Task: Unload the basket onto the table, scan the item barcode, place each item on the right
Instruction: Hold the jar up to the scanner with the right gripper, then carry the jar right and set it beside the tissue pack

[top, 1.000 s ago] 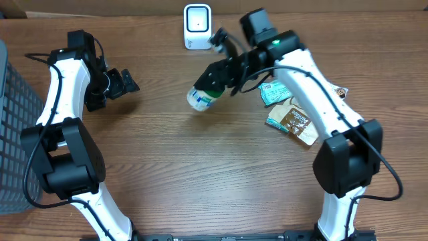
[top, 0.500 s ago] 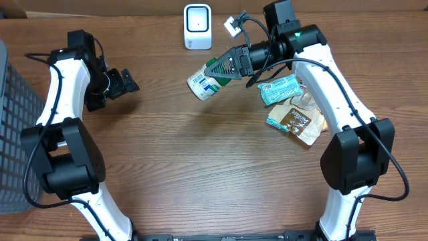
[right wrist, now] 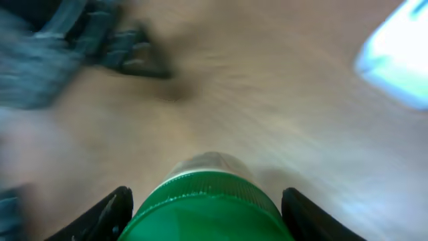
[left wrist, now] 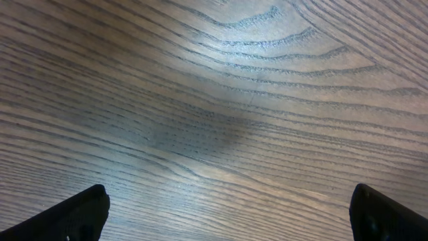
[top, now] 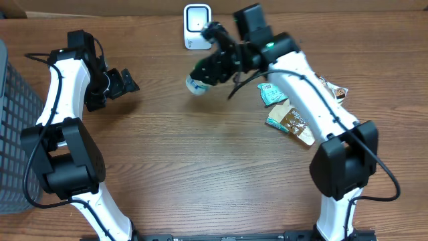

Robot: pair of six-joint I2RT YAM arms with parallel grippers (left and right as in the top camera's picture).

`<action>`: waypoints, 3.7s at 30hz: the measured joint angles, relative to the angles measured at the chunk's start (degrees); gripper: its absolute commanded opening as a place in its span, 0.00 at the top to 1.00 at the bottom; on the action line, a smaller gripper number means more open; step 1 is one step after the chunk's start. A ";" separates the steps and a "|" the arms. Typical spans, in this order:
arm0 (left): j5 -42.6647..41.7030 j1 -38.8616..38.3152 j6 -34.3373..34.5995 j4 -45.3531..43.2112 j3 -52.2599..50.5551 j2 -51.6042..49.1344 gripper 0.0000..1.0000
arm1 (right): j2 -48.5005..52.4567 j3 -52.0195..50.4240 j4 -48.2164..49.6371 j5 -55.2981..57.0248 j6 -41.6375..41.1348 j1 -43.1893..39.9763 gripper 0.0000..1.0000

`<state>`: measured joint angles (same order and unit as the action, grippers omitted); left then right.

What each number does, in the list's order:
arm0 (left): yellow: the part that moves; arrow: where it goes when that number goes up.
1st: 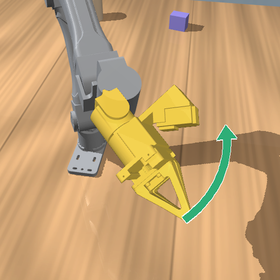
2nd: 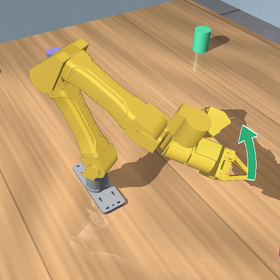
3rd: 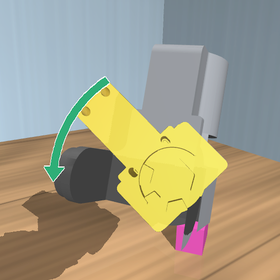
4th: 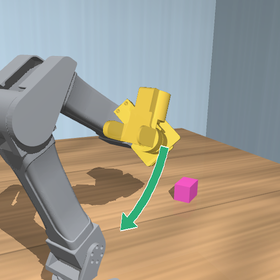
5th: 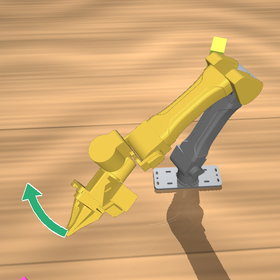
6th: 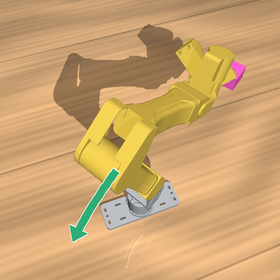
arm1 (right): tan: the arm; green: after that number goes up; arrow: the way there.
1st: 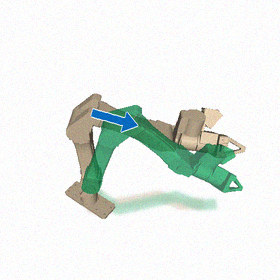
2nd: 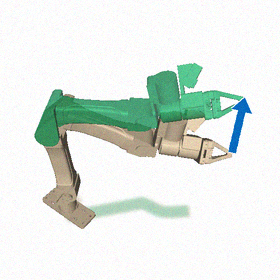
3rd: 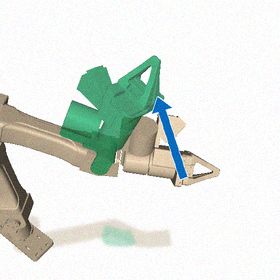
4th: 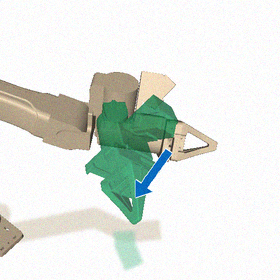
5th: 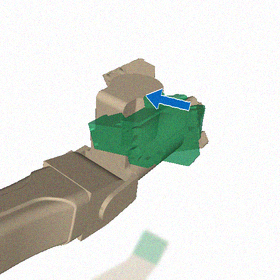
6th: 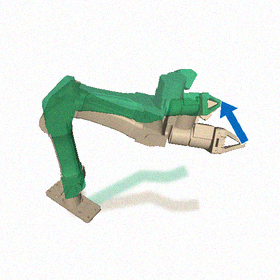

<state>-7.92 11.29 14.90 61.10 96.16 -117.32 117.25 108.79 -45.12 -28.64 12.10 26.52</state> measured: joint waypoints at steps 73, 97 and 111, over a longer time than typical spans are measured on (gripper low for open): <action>0.00 0.00 0.00 -0.02 0.00 0.00 0.00 | -0.85 1.07 -17.77 11.78 5.35 1.09 0.48; 0.00 0.00 0.00 -0.02 0.00 0.00 0.00 | -0.61 -17.77 -2.21 30.36 3.82 -8.96 0.30; 0.00 0.00 0.00 -0.02 0.00 0.00 0.00 | -0.63 -17.68 -4.57 21.57 1.40 -8.96 0.00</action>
<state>-7.92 11.29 14.90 61.08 96.16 -117.32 116.62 91.11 -49.69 -7.07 13.50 17.56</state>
